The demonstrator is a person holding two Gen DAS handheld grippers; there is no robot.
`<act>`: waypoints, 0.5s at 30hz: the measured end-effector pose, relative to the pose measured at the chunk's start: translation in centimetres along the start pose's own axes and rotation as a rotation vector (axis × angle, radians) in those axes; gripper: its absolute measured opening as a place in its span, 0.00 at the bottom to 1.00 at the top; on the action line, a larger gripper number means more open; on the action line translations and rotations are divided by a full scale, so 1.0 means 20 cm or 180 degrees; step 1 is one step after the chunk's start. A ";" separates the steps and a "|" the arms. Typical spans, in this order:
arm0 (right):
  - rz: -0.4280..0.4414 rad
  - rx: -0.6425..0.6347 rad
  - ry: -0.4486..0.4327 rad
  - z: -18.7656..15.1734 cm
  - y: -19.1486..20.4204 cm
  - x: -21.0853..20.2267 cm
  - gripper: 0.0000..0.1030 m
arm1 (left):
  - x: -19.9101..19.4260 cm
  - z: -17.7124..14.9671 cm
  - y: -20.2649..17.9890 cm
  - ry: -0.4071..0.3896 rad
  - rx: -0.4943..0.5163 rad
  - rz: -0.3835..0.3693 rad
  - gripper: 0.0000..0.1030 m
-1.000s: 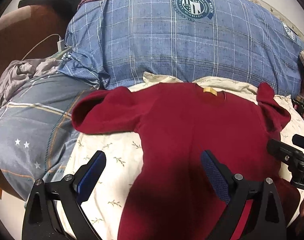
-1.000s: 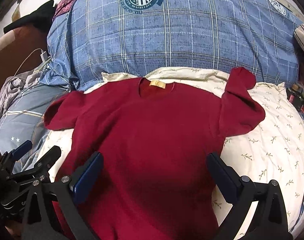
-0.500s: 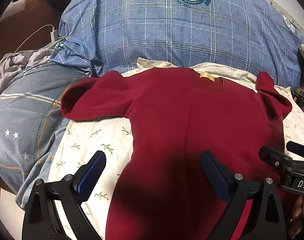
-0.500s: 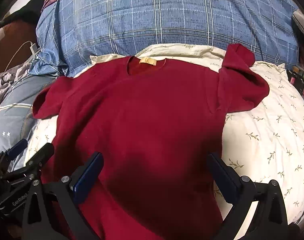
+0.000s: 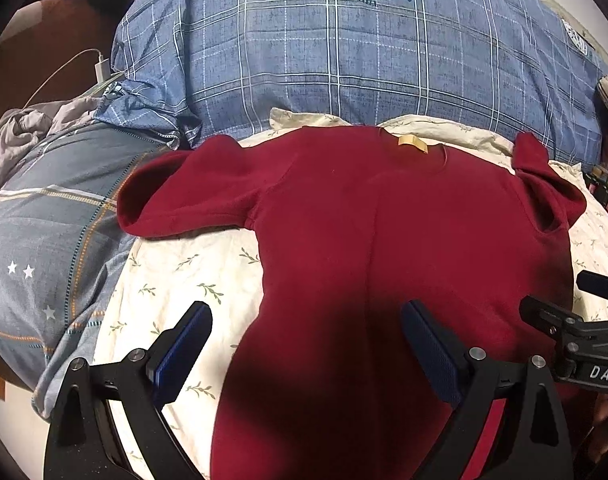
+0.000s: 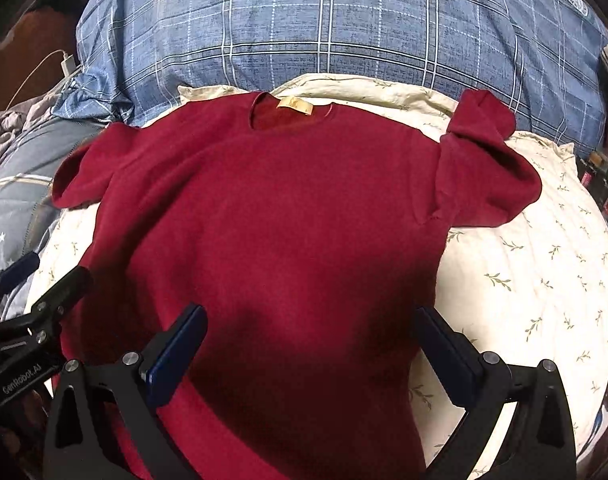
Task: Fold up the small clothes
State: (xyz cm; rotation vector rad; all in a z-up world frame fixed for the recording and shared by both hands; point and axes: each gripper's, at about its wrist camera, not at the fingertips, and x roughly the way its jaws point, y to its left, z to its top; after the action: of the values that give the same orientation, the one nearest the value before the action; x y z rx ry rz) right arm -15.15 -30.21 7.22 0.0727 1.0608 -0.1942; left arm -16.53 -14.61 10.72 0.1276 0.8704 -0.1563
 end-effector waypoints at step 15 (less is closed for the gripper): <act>-0.0135 -0.0461 -0.0125 -0.06 0.10 -0.21 1.00 | -0.19 0.09 -0.09 -0.0037 0.0436 0.0049 0.93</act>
State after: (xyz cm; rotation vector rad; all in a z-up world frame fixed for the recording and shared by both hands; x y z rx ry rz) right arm -17.75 -27.50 10.12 -0.0837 1.0350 -0.1561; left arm -17.80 -16.39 14.69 0.2611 0.8467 -0.2020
